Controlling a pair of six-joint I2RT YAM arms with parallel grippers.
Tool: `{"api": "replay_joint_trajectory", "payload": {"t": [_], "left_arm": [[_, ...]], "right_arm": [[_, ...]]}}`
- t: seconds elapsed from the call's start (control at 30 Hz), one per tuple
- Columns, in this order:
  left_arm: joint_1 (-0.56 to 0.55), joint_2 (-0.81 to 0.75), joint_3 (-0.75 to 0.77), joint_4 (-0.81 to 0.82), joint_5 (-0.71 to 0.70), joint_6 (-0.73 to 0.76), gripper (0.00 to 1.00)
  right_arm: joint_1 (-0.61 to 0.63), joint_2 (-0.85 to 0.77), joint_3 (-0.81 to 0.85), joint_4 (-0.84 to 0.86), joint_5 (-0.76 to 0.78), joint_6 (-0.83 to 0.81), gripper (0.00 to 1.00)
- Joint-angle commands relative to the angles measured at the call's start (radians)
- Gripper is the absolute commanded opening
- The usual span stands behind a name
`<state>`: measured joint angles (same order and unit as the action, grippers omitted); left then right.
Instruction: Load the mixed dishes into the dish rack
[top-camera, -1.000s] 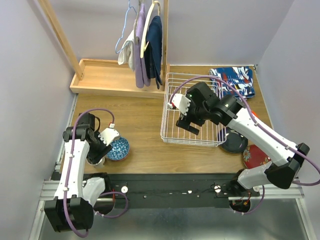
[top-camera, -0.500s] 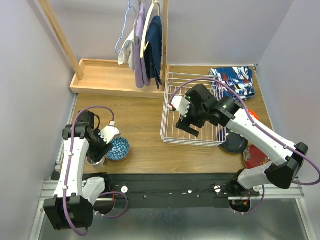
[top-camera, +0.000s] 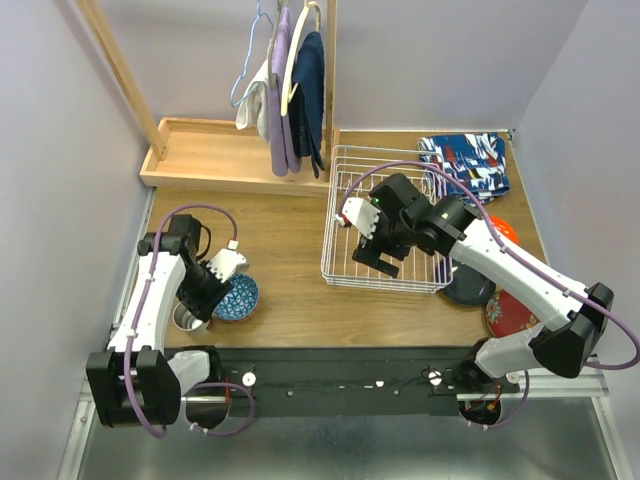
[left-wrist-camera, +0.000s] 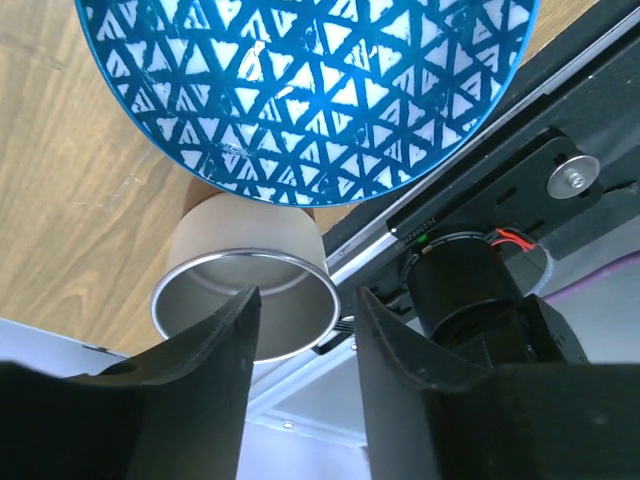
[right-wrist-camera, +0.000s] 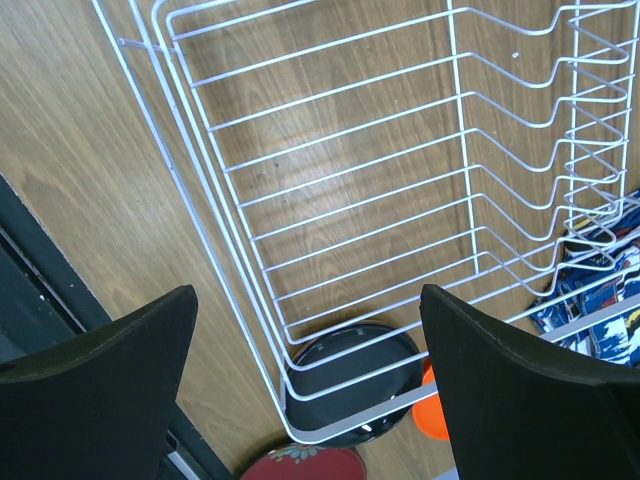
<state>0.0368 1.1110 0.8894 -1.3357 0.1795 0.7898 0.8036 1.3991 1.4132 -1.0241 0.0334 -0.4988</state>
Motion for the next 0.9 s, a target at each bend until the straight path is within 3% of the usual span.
{"api": "replay_joint_trajectory", "payload": {"t": [0.0,0.13,0.37,0.4,0.47,0.53,0.73,0.87], "left_arm": [[-0.008,0.033,-0.013,-0.131,-0.006,-0.06,0.47],[-0.023,0.072,-0.023,-0.102,-0.025,-0.101,0.41],[-0.098,0.098,-0.026,-0.045,-0.04,-0.169,0.41],[-0.101,0.099,-0.026,-0.045,-0.037,-0.178,0.38],[-0.106,0.092,-0.023,-0.062,-0.038,-0.181,0.2],[-0.106,0.05,-0.006,-0.103,-0.07,-0.172,0.13],[-0.106,-0.057,0.156,-0.203,-0.172,-0.274,0.0],[-0.106,-0.068,0.29,-0.201,-0.276,-0.241,0.0]], "right_arm": [[-0.001,-0.003,-0.016,0.019,0.02,-0.017,1.0],[-0.001,0.003,-0.011,0.025,0.022,-0.021,1.0],[-0.001,0.003,-0.017,0.027,0.026,-0.026,1.0],[-0.001,0.0,-0.02,0.027,0.028,-0.026,1.0],[0.0,-0.003,-0.022,0.029,0.029,-0.024,1.0],[0.0,-0.009,-0.02,0.032,0.034,-0.023,1.0],[-0.001,0.006,0.0,0.076,0.02,0.048,1.0],[0.0,0.111,0.082,0.124,0.017,0.149,1.0]]}}
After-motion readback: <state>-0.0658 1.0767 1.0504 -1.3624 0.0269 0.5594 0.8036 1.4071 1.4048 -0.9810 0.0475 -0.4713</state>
